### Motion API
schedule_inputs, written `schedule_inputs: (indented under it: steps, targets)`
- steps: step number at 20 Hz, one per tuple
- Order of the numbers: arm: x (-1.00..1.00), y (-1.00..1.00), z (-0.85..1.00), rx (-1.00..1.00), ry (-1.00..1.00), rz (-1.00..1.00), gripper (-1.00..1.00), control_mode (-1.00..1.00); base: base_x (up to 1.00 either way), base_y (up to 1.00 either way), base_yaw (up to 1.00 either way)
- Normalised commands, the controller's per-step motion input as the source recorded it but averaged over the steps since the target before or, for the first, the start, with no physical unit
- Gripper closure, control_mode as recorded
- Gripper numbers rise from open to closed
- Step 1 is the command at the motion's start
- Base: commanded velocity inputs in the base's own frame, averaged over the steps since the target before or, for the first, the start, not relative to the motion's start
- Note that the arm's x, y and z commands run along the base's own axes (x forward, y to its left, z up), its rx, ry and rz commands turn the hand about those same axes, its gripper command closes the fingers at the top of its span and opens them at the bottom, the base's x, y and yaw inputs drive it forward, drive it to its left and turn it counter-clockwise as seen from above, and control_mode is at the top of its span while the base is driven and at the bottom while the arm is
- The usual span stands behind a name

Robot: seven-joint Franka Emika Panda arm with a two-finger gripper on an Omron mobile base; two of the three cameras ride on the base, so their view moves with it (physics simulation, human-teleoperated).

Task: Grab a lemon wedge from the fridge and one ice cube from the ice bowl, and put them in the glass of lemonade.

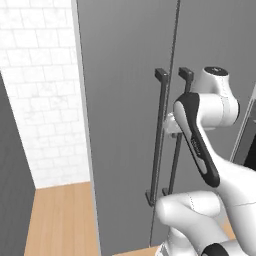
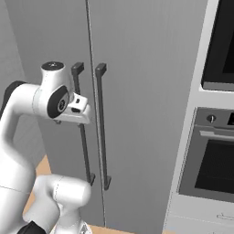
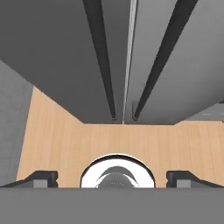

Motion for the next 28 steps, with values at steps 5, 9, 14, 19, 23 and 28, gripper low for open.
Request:
schedule_inputs:
  steps: [5, 9, 14, 19, 23, 28]
  targets:
    - [0.00, 0.00, 0.00, 0.00, 0.00, 0.00, -1.00, 1.00, -0.78, -0.03, -0.08]
    - [0.00, 0.00, 0.00, 0.00, 0.00, 0.00, -1.00, 1.00, -0.47, 0.00, -0.07]
    - [0.00, 0.00, 0.00, 0.00, 0.00, 0.00, -1.00, 1.00, -0.35, -0.02, -0.08]
    - [0.00, 0.00, 0.00, 0.00, 0.00, 0.00, -1.00, 1.00, -0.11, -0.03, -0.01]
    - [0.00, 0.00, 0.00, 0.00, 0.00, 0.00, -1.00, 1.00, 0.00, -0.20, 0.05]
    - [0.00, 0.00, 0.00, 0.00, 0.00, 0.00, -1.00, 1.00, 0.00, -0.36, 0.00]
